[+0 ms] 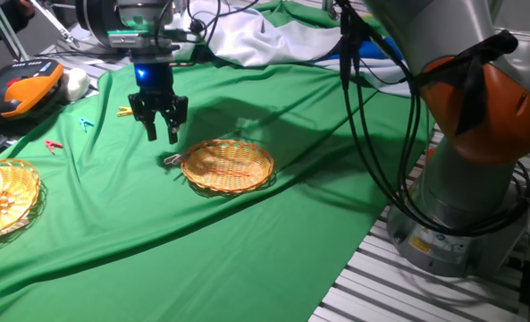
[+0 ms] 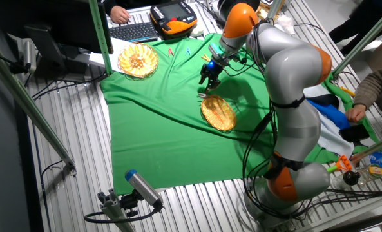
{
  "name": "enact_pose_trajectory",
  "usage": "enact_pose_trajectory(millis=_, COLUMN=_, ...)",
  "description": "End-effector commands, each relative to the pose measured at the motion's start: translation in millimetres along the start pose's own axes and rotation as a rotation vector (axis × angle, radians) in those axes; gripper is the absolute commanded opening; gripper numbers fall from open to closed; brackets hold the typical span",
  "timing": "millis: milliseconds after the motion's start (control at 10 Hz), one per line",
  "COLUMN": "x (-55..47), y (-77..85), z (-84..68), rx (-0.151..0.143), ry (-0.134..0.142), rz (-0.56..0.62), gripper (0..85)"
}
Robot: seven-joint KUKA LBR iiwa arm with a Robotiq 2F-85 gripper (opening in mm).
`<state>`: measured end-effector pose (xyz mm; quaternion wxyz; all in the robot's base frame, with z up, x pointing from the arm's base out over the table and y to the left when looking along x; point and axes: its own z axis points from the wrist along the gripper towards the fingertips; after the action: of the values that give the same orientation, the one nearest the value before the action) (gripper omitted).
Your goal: Use a clamp
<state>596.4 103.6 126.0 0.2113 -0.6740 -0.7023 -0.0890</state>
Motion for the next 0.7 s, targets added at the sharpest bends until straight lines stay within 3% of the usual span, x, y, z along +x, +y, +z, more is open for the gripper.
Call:
enact_pose_trajectory(millis=0, x=-1.0, y=-0.7, z=-4.0, rx=0.031, ry=-0.037, rz=-0.194, gripper=34.0)
enact_pose_trajectory(millis=100, x=-1.8, y=-2.3, z=-9.8, rx=0.011, ry=-0.052, rz=-0.264, gripper=34.0)
enact_pose_trajectory(millis=200, x=-2.9, y=-4.7, z=-14.9, rx=-0.005, ry=-0.071, rz=-0.346, gripper=17.0)
enact_pose_trajectory(millis=300, x=-4.7, y=-6.9, z=-19.3, rx=-0.014, ry=-0.099, rz=-0.438, gripper=17.0)
enact_pose_trajectory(millis=400, x=-7.7, y=-7.3, z=-22.6, rx=-0.008, ry=-0.118, rz=-0.500, gripper=0.0)
enact_pose_trajectory(millis=600, x=-14.5, y=-5.7, z=-31.4, rx=0.003, ry=-0.137, rz=-0.611, gripper=0.0)
